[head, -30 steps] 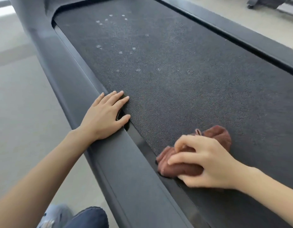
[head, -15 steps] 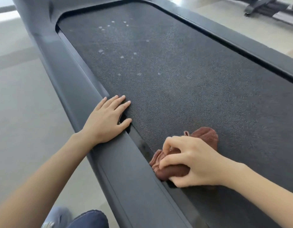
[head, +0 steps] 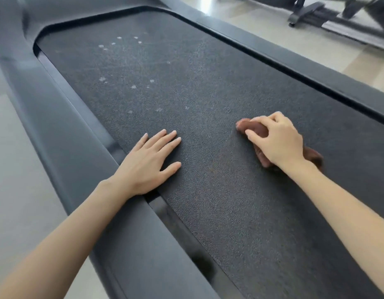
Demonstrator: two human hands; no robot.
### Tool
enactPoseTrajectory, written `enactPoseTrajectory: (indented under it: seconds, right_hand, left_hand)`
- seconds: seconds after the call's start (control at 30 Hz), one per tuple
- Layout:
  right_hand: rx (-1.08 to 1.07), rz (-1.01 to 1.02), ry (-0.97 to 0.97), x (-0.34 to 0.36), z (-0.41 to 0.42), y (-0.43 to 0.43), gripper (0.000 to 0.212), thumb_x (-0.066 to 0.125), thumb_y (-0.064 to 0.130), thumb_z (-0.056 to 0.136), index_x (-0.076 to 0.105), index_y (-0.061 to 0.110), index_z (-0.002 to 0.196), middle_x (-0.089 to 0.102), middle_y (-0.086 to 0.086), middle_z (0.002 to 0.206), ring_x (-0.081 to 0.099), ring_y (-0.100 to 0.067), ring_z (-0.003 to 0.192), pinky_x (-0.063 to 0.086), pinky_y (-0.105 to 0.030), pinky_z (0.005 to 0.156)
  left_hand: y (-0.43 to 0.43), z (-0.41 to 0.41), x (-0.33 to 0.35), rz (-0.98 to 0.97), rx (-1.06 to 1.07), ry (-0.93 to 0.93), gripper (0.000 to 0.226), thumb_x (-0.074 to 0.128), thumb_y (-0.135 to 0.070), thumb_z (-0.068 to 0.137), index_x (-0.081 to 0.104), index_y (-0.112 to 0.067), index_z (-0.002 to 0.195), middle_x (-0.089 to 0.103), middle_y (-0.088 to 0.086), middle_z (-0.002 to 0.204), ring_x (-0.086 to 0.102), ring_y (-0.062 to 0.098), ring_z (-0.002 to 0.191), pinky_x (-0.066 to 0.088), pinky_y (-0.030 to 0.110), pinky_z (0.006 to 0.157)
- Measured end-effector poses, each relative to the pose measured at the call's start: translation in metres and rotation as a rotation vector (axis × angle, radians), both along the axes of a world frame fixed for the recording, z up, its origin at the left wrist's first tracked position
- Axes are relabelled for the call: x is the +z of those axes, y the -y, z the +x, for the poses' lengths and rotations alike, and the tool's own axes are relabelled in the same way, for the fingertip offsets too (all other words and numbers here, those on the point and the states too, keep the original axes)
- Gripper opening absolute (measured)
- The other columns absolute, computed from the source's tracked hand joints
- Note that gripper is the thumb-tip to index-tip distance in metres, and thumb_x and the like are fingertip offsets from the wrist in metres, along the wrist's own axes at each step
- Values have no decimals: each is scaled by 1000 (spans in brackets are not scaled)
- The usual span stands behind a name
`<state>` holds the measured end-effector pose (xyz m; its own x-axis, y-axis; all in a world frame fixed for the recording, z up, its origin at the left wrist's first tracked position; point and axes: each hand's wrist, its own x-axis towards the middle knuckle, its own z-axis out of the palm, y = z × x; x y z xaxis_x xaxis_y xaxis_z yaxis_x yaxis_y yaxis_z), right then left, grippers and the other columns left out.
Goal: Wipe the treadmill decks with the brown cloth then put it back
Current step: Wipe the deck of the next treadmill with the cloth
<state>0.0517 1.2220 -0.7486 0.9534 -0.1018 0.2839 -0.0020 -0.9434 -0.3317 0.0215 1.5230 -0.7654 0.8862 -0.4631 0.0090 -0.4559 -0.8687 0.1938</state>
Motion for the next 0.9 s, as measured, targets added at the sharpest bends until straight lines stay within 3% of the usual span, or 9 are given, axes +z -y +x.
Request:
enactPoseTrajectory:
  seconds: [0.13, 0.23, 0.43, 0.53, 0.63, 0.77, 0.9]
  right_hand:
    - [-190, -21, -47, -3, 68, -9, 35, 54, 50, 87, 61, 31, 116, 51, -9, 116, 44, -30, 118, 41, -45, 88]
    - [-195, -28, -57, -3, 102, -33, 38, 53, 49, 89, 59, 27, 119, 51, -13, 122, 43, -32, 120, 41, -46, 91]
    - [120, -100, -17, -2, 89, -96, 38, 53, 50, 88, 60, 28, 118, 52, -6, 114, 47, -25, 112, 40, -33, 80]
    - [265, -220, 65, -5, 41, -100, 45, 47, 61, 83, 60, 34, 117, 55, 0, 109, 52, -23, 103, 42, -38, 81]
    - [92, -308, 97, -8, 9, -73, 52, 37, 71, 79, 57, 42, 118, 58, 5, 106, 54, -24, 98, 40, -41, 79]
    - [-258, -201, -84, -2, 40, -63, 49, 41, 68, 82, 52, 43, 122, 55, -2, 113, 47, -30, 112, 38, -46, 88]
    - [-297, -164, -152, -1, 42, -112, 48, 47, 62, 86, 50, 36, 125, 50, -6, 117, 46, -30, 114, 39, -45, 91]
  left_hand:
    - [3, 3, -2, 8, -13, 12, 77, 6, -65, 82, 13, -28, 149, 4, -13, 156, -4, 9, 144, -7, 32, 117]
    - [1, 2, -1, -23, -31, -8, 78, 7, -64, 82, 14, -26, 149, 4, -11, 156, -6, 10, 144, -6, 32, 117]
    - [-46, 23, 5, -4, -99, -35, 65, 4, -67, 83, 6, -46, 144, -3, -23, 153, -11, 2, 142, -4, 30, 117]
    - [-78, 43, 10, -3, -109, -75, 63, 4, -69, 80, 6, -51, 141, -1, -27, 152, -10, -2, 141, -3, 30, 118]
    - [-96, 56, 11, -17, -162, -106, 60, 9, -68, 81, 12, -53, 140, 4, -27, 152, -6, -1, 142, 1, 33, 118]
    - [-96, 56, 10, -44, -171, -74, 60, 8, -67, 81, 12, -53, 139, 4, -26, 151, -5, 1, 142, -3, 31, 117]
    - [-96, 53, 8, -85, -168, -59, 68, 6, -67, 78, 20, -49, 142, 9, -22, 153, -3, 2, 143, -4, 31, 117]
